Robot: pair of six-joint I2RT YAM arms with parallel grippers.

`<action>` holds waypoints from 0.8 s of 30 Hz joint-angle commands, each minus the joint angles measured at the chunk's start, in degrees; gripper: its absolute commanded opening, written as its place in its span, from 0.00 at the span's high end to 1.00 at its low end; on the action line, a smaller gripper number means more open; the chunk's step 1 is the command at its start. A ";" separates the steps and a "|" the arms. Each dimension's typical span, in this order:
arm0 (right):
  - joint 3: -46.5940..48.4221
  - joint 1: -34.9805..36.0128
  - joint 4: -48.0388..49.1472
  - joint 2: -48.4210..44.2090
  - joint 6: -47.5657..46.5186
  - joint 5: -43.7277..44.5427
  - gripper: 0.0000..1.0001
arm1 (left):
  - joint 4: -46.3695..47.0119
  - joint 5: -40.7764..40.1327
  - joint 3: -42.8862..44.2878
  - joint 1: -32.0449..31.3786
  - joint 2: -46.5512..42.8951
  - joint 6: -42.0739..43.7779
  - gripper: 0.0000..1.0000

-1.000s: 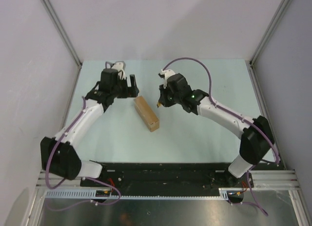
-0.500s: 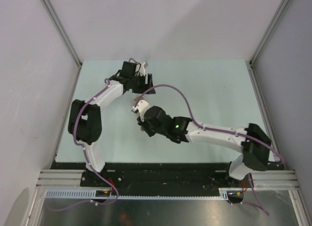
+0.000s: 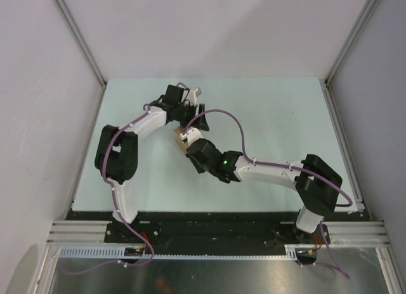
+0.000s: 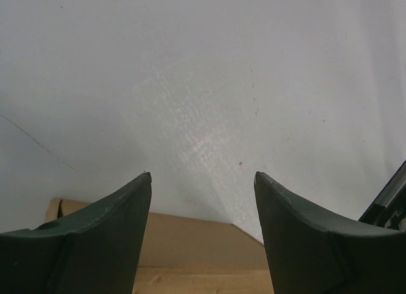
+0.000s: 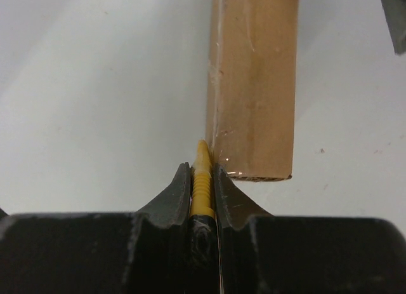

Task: Unpack the express box

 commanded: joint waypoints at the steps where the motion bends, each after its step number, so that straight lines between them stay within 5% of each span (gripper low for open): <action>1: -2.89 -1.37 0.01 -3.47 3.42 5.14 1.00 | 0.04 2.08 -1.37 0.01 -0.50 1.87 0.29; 13: -10.37 -8.75 0.00 -12.26 8.44 4.18 1.00 | 0.13 5.06 -4.09 -1.05 -3.84 3.53 0.28; 24: -11.25 -16.22 4.31 -12.00 9.84 -1.80 1.00 | 0.13 4.01 -5.50 -2.63 -8.23 7.93 0.14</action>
